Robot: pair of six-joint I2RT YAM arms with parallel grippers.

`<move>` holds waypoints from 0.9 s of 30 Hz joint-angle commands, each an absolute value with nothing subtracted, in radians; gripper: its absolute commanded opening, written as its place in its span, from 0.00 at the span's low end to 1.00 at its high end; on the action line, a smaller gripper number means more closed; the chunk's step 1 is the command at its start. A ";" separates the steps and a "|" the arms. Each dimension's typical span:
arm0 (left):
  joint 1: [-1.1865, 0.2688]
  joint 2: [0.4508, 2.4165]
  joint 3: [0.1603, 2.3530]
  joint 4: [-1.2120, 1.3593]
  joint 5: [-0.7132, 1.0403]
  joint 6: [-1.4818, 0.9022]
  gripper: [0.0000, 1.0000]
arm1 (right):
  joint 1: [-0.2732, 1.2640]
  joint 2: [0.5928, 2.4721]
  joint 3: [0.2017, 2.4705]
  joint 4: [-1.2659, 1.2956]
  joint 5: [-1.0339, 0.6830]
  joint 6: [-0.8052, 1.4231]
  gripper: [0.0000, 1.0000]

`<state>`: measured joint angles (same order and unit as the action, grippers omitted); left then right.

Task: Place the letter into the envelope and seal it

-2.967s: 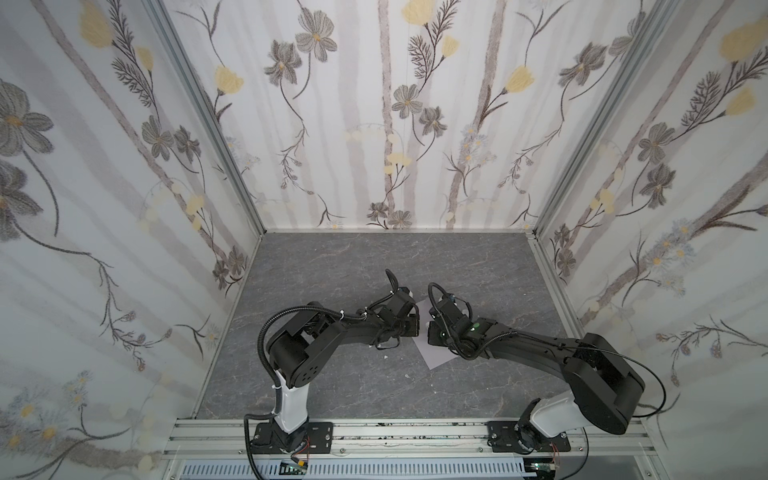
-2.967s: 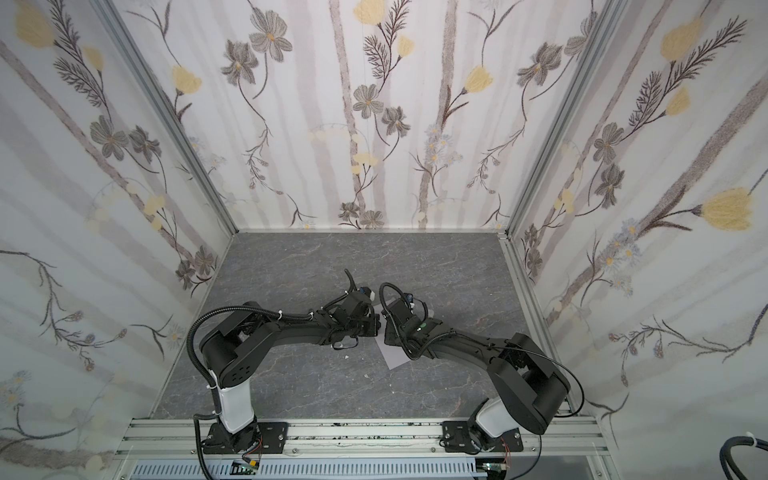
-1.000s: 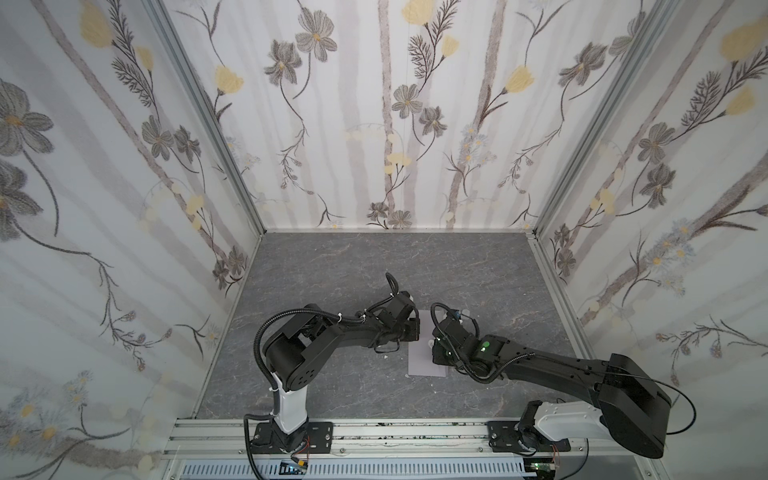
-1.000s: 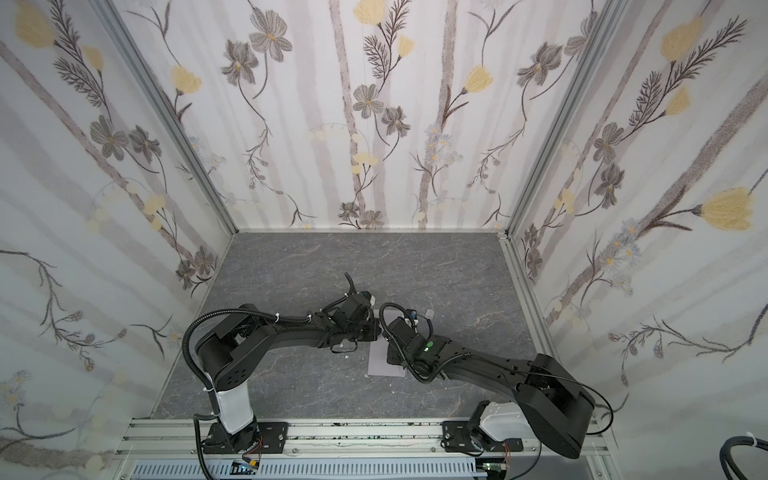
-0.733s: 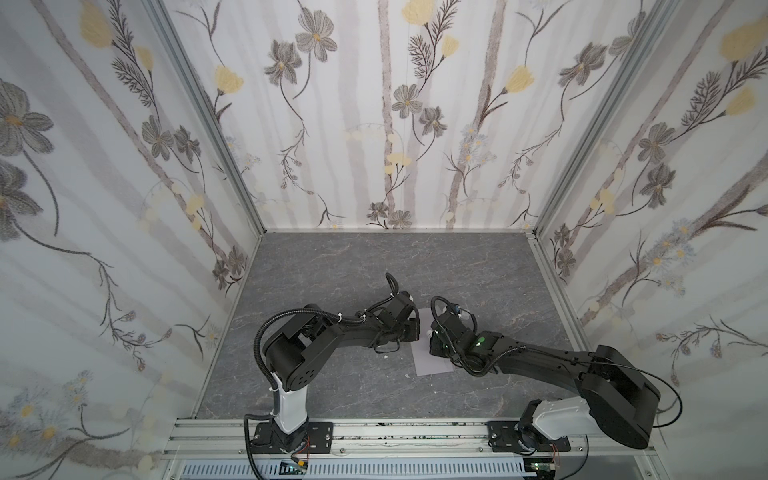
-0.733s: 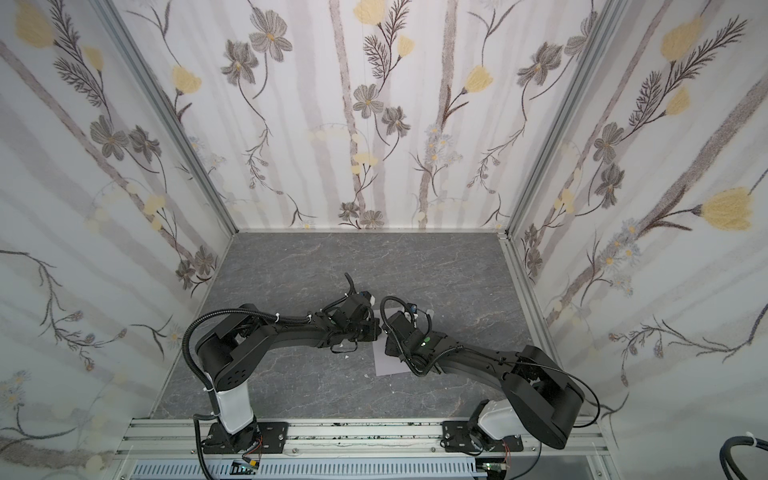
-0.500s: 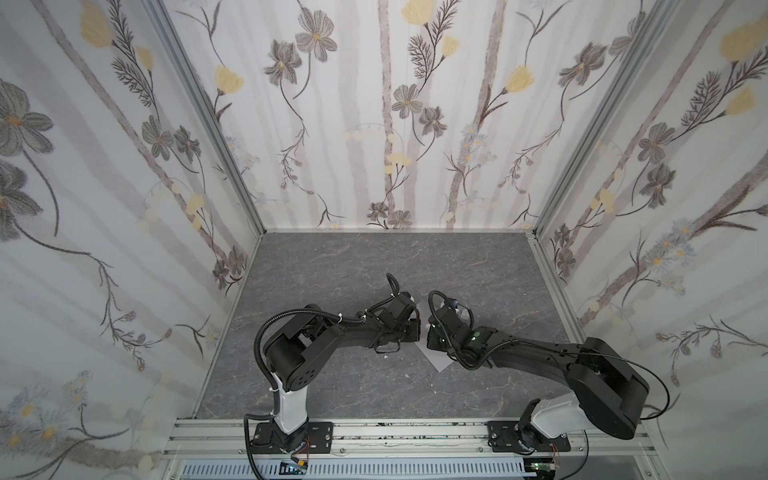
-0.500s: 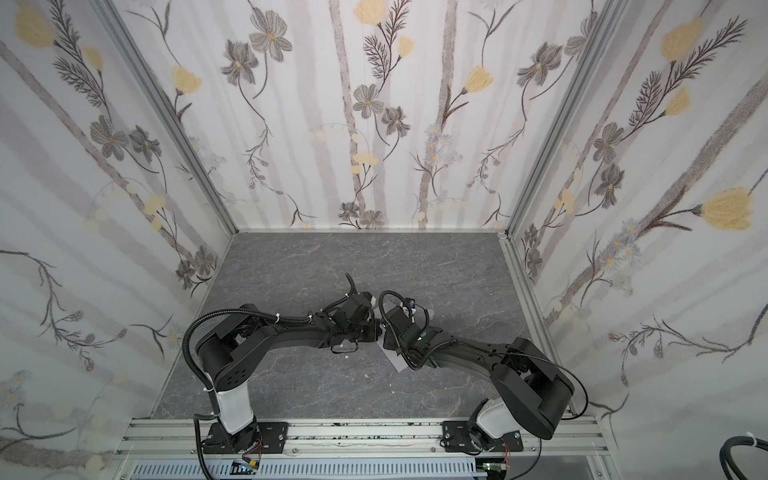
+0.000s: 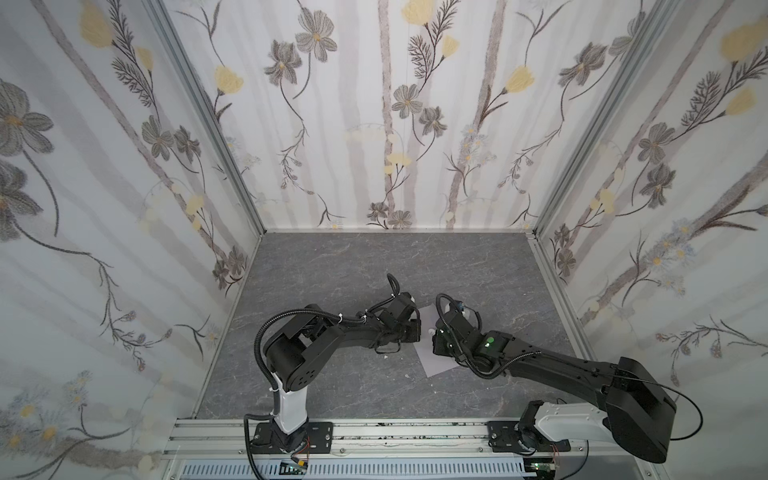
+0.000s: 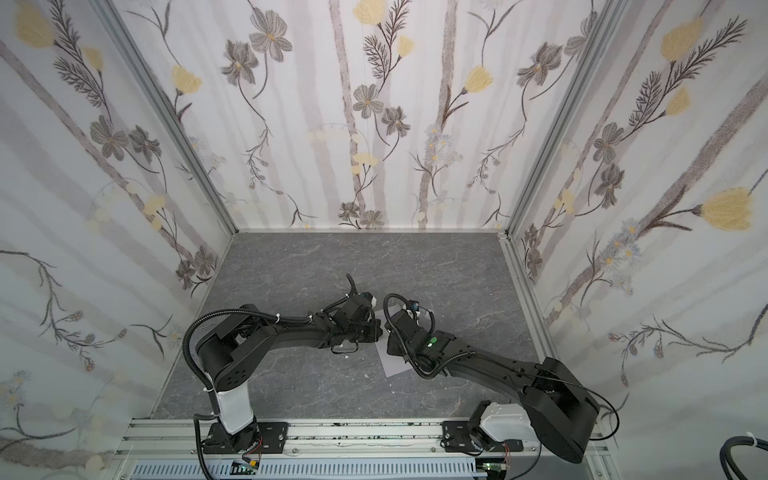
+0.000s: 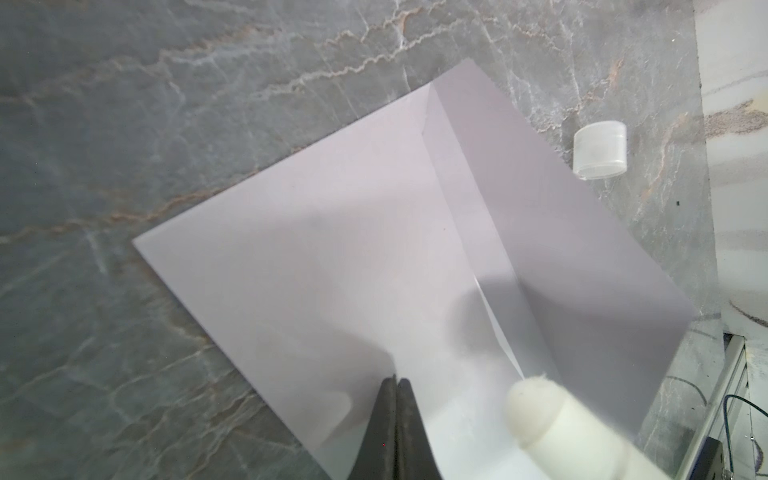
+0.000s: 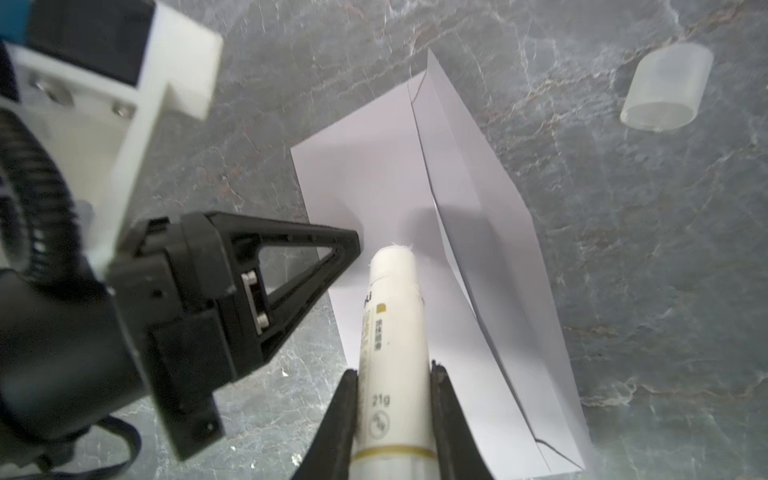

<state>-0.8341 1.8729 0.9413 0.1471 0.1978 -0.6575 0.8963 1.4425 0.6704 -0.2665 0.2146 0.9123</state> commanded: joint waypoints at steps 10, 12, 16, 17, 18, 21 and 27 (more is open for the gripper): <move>-0.839 1.890 0.940 0.034 0.187 -0.653 0.00 | 0.889 1.559 0.659 -0.157 0.209 0.939 0.00; -0.839 1.891 0.940 0.034 0.185 -0.653 0.00 | 0.884 1.578 0.660 -0.137 0.209 0.939 0.00; -0.839 1.889 0.937 0.034 0.180 -0.653 0.00 | 0.874 1.589 0.664 -0.126 0.220 0.939 0.00; -0.839 1.887 0.938 0.034 0.180 -0.653 0.00 | 0.871 1.586 0.662 -0.127 0.223 0.939 0.00; -0.839 1.886 0.937 0.033 0.179 -0.652 0.00 | 0.870 1.576 0.660 -0.130 0.226 0.939 0.00; -0.838 1.885 0.934 0.032 0.176 -0.653 0.00 | 0.867 1.517 0.662 -0.171 0.246 0.934 0.00; -0.840 1.887 0.939 0.032 0.176 -0.654 0.00 | 0.867 1.414 0.655 -0.249 0.250 0.934 0.00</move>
